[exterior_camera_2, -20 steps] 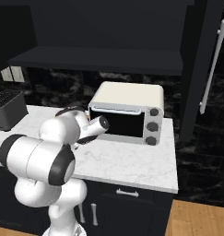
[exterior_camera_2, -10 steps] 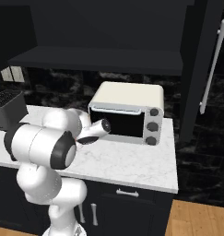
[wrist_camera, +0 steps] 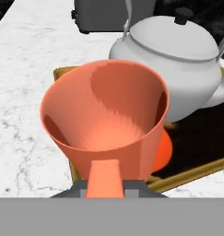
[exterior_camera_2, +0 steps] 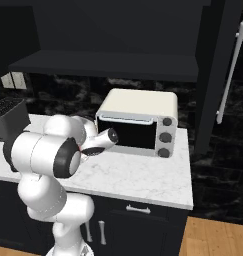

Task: Pick the kettle from the counter and place it on the tray. Then pick the mug from the cabinet and place it on the tray. Then close the cabinet doors.

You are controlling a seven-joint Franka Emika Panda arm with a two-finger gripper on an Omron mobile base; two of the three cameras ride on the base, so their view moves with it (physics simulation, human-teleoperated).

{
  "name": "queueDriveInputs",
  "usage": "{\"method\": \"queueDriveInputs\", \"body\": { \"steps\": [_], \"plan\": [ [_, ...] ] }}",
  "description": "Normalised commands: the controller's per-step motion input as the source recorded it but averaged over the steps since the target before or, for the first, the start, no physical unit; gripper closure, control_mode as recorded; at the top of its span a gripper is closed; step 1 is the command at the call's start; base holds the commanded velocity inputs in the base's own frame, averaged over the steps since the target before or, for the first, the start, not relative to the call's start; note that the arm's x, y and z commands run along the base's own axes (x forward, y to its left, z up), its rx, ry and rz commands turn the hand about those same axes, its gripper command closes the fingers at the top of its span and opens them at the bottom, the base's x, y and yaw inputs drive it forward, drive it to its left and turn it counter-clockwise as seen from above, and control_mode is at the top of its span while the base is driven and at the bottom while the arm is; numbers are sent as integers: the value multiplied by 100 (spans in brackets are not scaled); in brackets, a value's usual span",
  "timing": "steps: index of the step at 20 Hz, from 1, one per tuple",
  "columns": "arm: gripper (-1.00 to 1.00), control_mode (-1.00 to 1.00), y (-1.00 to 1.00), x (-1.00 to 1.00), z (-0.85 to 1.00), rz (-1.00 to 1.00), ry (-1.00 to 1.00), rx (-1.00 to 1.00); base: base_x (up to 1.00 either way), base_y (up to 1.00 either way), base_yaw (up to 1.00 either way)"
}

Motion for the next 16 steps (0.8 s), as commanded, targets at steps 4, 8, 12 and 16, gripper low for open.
{"method": "queueDriveInputs", "body": {
  "steps": [4, 8, 12, 16],
  "plan": [
    [100, -100, 6, 21, -27, 0, 1, 0, 0, 0, 0],
    [100, -100, 13, 35, -23, 0, 8, 0, 0, 0, 0],
    [100, -100, 11, 33, -27, 0, 12, 0, 0, 0, 0],
    [100, -100, 3, 17, -26, 1, 17, 0, 0, 0, 0]
  ]
}}
